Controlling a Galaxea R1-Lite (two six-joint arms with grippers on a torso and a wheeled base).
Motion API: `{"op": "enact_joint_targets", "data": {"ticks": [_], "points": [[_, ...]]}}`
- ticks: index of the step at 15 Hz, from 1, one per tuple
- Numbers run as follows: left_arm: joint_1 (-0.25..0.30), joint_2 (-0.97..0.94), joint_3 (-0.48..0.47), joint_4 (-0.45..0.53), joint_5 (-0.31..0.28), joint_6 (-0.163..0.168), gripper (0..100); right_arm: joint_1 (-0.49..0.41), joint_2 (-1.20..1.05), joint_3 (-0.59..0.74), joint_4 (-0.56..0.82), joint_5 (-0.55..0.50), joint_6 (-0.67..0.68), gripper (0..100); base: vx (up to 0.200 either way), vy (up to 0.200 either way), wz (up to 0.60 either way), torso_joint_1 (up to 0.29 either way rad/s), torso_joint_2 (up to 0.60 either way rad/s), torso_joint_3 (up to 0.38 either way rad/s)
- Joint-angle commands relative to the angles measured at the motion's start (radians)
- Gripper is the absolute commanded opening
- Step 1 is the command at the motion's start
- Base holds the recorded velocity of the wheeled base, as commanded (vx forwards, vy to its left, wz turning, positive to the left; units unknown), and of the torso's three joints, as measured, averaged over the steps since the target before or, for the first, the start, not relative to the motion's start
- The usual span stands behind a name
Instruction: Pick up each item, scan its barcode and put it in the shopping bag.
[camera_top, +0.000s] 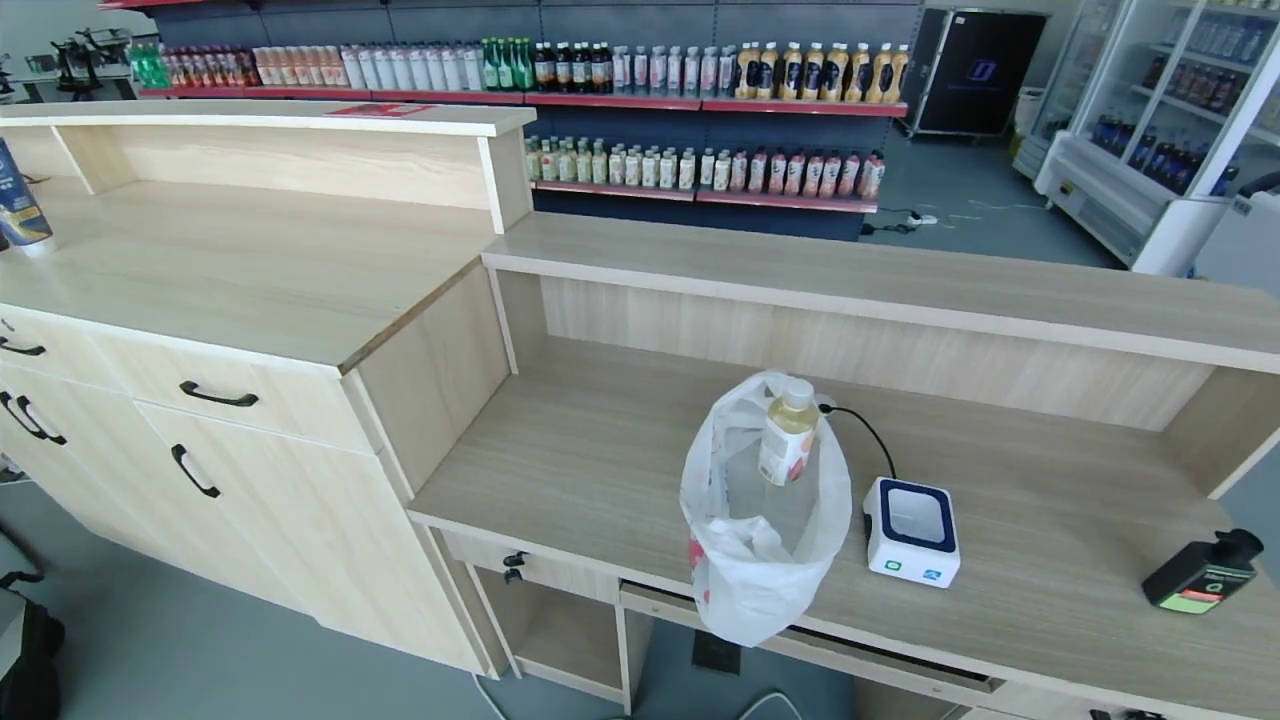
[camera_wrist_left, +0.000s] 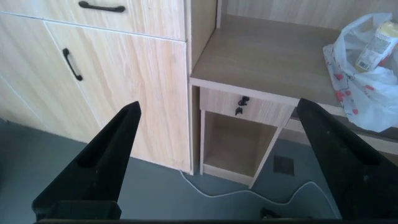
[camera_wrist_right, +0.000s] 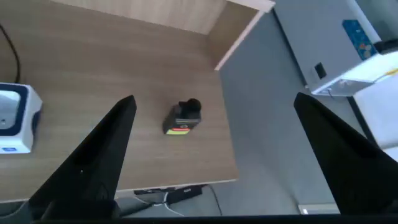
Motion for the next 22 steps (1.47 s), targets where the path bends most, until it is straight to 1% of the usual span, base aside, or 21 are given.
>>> {"op": "enact_joint_targets", "data": {"ticks": [1,2,3,4,6,7,8,9,10,11,13,15,16,18,20,22], "points": [[0.000,0.000,0.000,0.000,0.000,0.000,100,-0.041,-0.102,0.011,0.035,-0.104,-0.004,100,0.000,0.000,-0.60,0.002,0.00,0.007],[0.000,0.000,0.000,0.000,0.000,0.000,100,-0.041,-0.028,0.002,0.050,-0.189,0.002,100,0.000,0.000,-0.60,0.007,0.00,0.007],[0.000,0.000,0.000,0.000,0.000,0.000,100,-0.056,0.050,-0.015,0.047,-0.226,0.004,100,0.000,0.000,-0.60,0.002,0.00,0.007],[0.000,0.000,0.000,0.000,0.000,0.000,100,-0.076,0.132,-0.038,0.033,-0.226,0.005,100,0.000,0.000,0.00,0.000,0.00,0.000],[0.000,0.000,0.000,0.000,0.000,0.000,100,-0.073,0.333,-0.100,-0.025,-0.218,-0.004,100,0.000,0.000,0.00,0.000,0.00,0.000],[0.000,0.000,0.000,0.000,0.000,0.000,100,-0.079,0.474,-0.152,-0.047,-0.183,-0.062,100,0.000,0.000,0.00,0.000,0.00,0.000],[0.000,0.000,0.000,0.000,0.000,0.000,100,-0.081,0.481,-0.156,-0.047,-0.180,-0.068,100,0.000,0.000,0.00,0.000,0.00,0.000],[0.000,0.000,0.000,0.000,0.000,0.000,100,-0.136,0.615,-0.235,-0.047,-0.091,-0.202,100,0.000,0.000,0.00,0.000,0.00,0.000],[0.000,0.000,0.000,0.000,0.000,0.000,100,-0.185,0.670,-0.276,-0.053,-0.060,-0.338,100,0.000,0.000,0.00,0.000,0.00,0.000],[0.000,0.000,0.000,0.000,0.000,0.000,100,-0.233,0.693,-0.307,-0.059,-0.028,-0.417,100,0.000,0.000,0.00,0.000,0.00,0.000],[0.000,0.000,0.000,0.000,0.000,0.000,100,-0.245,0.764,-0.382,-0.057,0.117,-0.455,100,0.000,0.000,0.00,0.000,0.00,0.000],[0.000,0.000,0.000,0.000,0.000,0.000,100,-0.231,0.784,-0.399,-0.056,0.202,-0.484,100,0.000,0.000,0.00,0.000,0.00,0.000],[0.000,0.000,0.000,0.000,0.000,0.000,100,-0.216,0.831,-0.432,-0.053,0.267,-0.501,100,0.000,0.000,0.00,0.000,0.00,0.000],[0.000,0.000,0.000,0.000,0.000,0.000,100,-0.171,0.879,-0.465,-0.053,0.336,-0.504,100,0.000,0.000,0.00,0.000,0.00,0.000],[0.000,0.000,0.000,0.000,0.000,0.000,100,-0.133,0.923,-0.511,-0.057,0.426,-0.510,100,0.000,0.000,0.00,0.000,0.00,0.000],[0.000,0.000,0.000,0.000,0.000,0.000,100,-0.106,0.958,-0.541,-0.059,0.449,-0.555,100,0.000,0.000,0.00,0.000,0.00,0.000]]}}
